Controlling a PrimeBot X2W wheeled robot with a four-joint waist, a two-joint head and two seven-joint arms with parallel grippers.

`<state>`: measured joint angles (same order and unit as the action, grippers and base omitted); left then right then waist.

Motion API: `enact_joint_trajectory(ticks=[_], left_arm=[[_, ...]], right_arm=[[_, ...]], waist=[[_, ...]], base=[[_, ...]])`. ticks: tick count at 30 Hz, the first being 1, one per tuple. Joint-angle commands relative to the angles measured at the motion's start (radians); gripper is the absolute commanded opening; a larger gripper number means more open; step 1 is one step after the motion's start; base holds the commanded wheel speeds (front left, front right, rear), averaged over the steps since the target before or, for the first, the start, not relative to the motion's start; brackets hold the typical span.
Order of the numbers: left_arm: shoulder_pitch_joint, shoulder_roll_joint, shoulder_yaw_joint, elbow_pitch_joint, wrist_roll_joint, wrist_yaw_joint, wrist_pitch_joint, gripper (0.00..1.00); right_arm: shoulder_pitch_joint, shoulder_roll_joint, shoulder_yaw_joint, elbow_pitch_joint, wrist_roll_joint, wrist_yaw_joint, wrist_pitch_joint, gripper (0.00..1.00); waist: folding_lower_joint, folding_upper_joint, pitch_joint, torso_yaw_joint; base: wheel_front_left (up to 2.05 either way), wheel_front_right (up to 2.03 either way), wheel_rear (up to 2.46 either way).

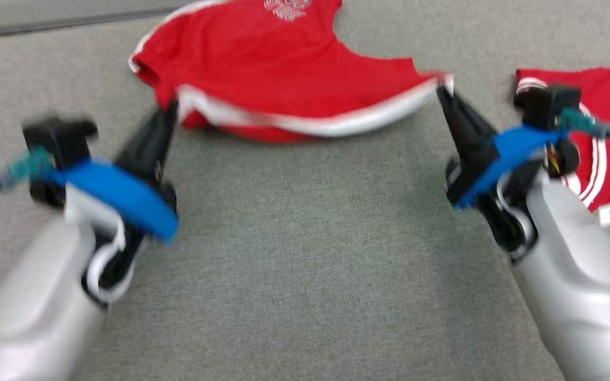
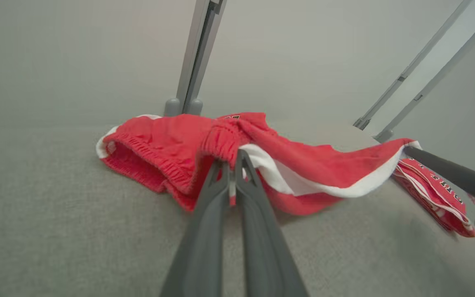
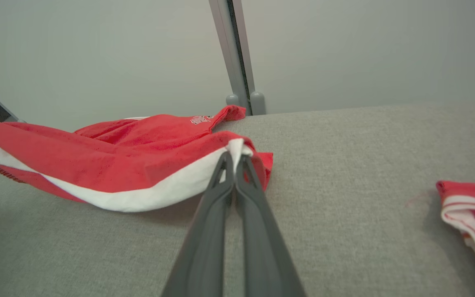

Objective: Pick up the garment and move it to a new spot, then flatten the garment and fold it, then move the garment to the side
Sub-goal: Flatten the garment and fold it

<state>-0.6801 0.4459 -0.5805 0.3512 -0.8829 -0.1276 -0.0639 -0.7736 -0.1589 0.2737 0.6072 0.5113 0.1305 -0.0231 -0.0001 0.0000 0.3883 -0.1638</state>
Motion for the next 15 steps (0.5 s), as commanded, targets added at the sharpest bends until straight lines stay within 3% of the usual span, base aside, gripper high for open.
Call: enact_joint_trajectory(ticks=[1,7,11,15], left_arm=[[0.048,0.02,-0.006,-0.024,-0.019,-0.003,-0.012,0.0],[0.274,0.086,-0.035,-0.175,-0.093,0.009,0.014,0.0],[0.408,0.148,-0.052,-0.332,-0.128,0.075,0.08,0.0],[0.529,0.213,-0.076,-0.501,-0.171,0.147,0.164,0.0]], right_arm=[[0.046,-0.027,0.007,-0.035,0.023,0.001,0.03,0.0],[0.28,-0.098,-0.053,-0.229,0.071,0.001,0.186,0.0],[0.469,-0.119,-0.144,-0.416,0.035,0.0,0.36,0.0],[0.67,-0.089,-0.259,-0.654,-0.04,0.0,0.577,0.0]], waist=[[0.0001,0.0,-0.02,-0.003],[0.0001,0.0,-0.105,0.025],[0.0001,0.0,-0.155,0.044],[0.0001,0.0,-0.182,0.058]], base=[[0.0,0.0,0.0],[0.0,0.0,0.0],[0.0,0.0,0.0],[0.0,0.0,0.0]])
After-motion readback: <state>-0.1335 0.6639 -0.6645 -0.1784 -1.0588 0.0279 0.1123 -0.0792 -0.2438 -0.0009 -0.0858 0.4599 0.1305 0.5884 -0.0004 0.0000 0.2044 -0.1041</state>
